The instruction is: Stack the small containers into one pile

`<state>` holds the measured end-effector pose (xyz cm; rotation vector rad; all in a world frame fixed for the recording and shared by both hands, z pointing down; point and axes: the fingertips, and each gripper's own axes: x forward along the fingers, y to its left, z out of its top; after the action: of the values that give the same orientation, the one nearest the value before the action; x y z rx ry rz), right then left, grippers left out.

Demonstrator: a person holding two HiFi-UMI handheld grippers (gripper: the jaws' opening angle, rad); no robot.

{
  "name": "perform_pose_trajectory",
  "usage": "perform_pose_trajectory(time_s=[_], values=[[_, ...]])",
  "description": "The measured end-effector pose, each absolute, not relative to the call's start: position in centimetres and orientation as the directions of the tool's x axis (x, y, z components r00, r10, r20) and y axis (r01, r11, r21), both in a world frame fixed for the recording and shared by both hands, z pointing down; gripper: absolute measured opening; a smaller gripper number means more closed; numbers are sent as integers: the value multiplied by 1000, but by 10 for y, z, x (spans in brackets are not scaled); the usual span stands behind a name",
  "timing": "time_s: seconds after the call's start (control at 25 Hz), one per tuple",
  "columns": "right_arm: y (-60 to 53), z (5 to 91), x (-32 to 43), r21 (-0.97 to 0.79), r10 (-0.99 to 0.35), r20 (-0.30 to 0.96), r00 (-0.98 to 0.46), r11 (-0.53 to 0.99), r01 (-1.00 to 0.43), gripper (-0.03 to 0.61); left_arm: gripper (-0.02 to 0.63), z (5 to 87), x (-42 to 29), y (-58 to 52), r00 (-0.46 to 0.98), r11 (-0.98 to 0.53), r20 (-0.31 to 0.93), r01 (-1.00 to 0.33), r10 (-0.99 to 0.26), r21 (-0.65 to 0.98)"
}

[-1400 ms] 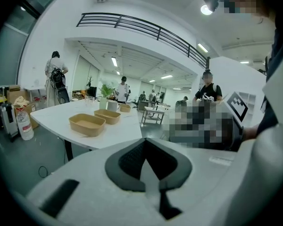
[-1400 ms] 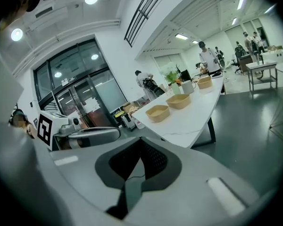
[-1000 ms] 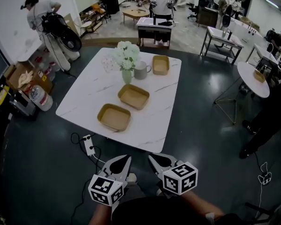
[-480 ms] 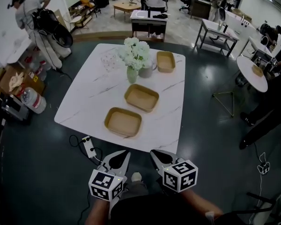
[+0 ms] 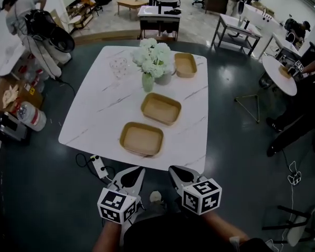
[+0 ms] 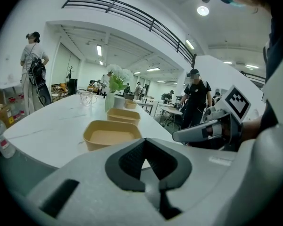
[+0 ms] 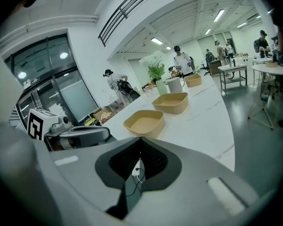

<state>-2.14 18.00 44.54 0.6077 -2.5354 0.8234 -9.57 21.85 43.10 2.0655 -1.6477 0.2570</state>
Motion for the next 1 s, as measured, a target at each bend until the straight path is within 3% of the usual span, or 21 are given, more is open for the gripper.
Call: perform_pose_trajectory(time_s=[0.6, 1.0], values=[[130, 433, -2, -475, -270, 447, -853, 736, -482, 2, -6, 419, -60, 174, 248, -148, 407, -954, -879, 262], [115, 438, -31, -452, -321, 474, -820, 710, -539, 2, 9, 428, -115, 155, 254, -183, 460, -964, -851, 194]])
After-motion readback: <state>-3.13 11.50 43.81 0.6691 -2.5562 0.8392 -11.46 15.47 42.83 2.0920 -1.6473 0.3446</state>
